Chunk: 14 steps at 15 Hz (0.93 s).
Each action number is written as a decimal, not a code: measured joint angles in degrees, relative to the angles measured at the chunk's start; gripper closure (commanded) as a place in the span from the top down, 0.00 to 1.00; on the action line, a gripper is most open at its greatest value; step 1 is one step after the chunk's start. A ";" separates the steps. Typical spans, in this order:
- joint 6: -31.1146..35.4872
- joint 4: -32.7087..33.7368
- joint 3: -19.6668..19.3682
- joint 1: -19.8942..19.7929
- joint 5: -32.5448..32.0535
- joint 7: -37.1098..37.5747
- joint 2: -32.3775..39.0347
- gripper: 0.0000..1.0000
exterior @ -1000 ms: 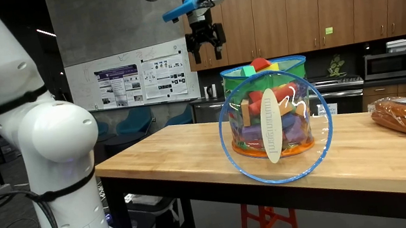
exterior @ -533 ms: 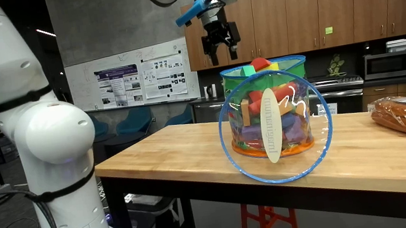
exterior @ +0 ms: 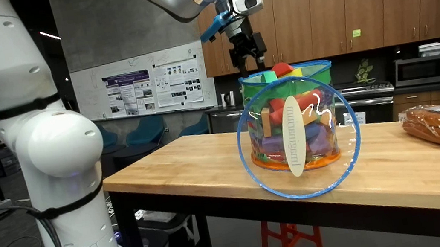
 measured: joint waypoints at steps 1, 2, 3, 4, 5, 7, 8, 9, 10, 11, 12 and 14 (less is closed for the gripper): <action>0.58 -0.07 0.01 -0.07 -1.48 1.51 0.29 1.00; 0.75 -0.10 0.00 -0.23 -2.61 2.71 0.56 1.00; 0.75 -0.12 0.00 -0.47 -3.50 3.68 0.86 1.00; 0.75 -0.21 -0.02 -0.76 -4.21 4.52 1.11 1.00; 0.75 -0.30 -0.04 -1.04 -4.69 5.16 1.39 1.00; 0.75 -0.66 -0.12 -1.51 -5.13 6.17 2.00 1.00; 0.74 -0.80 -0.22 -1.64 -5.13 6.61 2.38 1.00; 0.74 -0.98 -0.31 -1.73 -5.13 6.97 2.73 1.00; 0.77 -1.12 -0.41 -1.75 -5.13 7.22 3.05 1.00; 0.85 -1.25 -0.49 -1.75 -5.13 7.54 3.30 1.00; 0.99 -1.31 -0.53 -1.75 -5.13 8.02 3.51 0.86; 1.28 -1.31 -0.59 -1.75 -5.13 8.88 3.81 0.69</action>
